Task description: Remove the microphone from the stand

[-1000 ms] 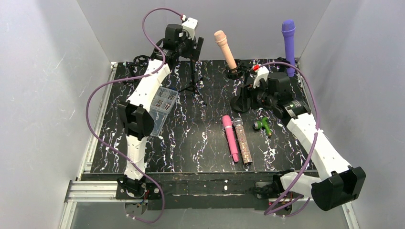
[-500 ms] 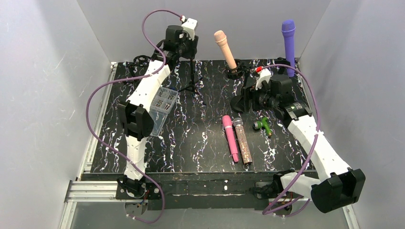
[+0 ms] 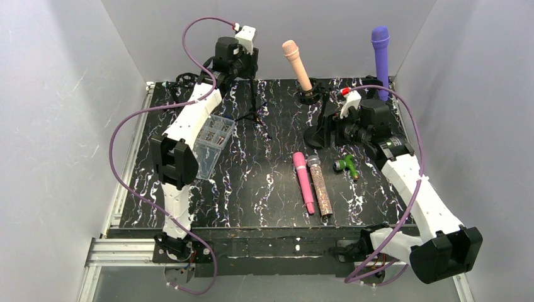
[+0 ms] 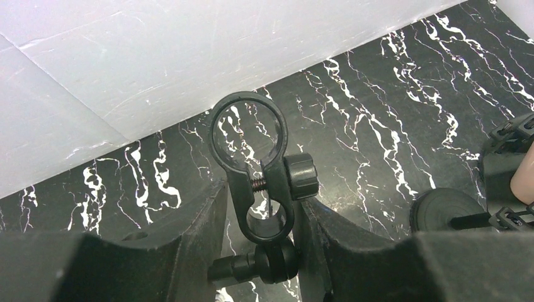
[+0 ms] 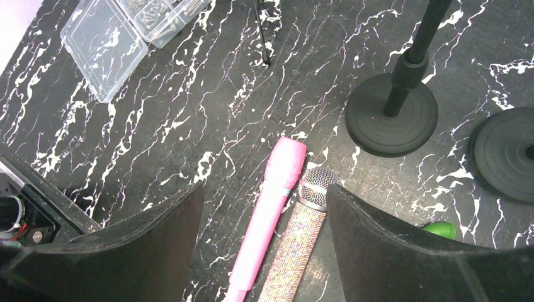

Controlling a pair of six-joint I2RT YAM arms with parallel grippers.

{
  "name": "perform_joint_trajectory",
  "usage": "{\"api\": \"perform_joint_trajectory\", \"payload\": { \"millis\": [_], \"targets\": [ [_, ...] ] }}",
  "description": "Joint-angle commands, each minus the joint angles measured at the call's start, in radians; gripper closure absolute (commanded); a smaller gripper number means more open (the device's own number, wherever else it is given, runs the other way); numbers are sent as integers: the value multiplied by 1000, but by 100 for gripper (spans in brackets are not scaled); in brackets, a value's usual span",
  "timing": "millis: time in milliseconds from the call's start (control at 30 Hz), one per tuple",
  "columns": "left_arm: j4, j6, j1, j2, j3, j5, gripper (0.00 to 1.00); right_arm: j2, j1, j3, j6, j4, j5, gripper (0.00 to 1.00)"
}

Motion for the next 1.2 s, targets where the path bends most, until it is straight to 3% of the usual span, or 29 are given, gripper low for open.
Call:
{"api": "perform_joint_trajectory", "payload": {
  "millis": [0,567,1167],
  "targets": [
    [-173,-28,0,21,-59,-9,100,-18,-10,-21,9,47,-23,21],
    [-367,24,-19,175,60,-73,100,-9,-20,-32,11,54,-39,21],
    [-328,17,-34,203,-28,-121,100,-24,-27,-53,13,65,-51,20]
  ]
}}
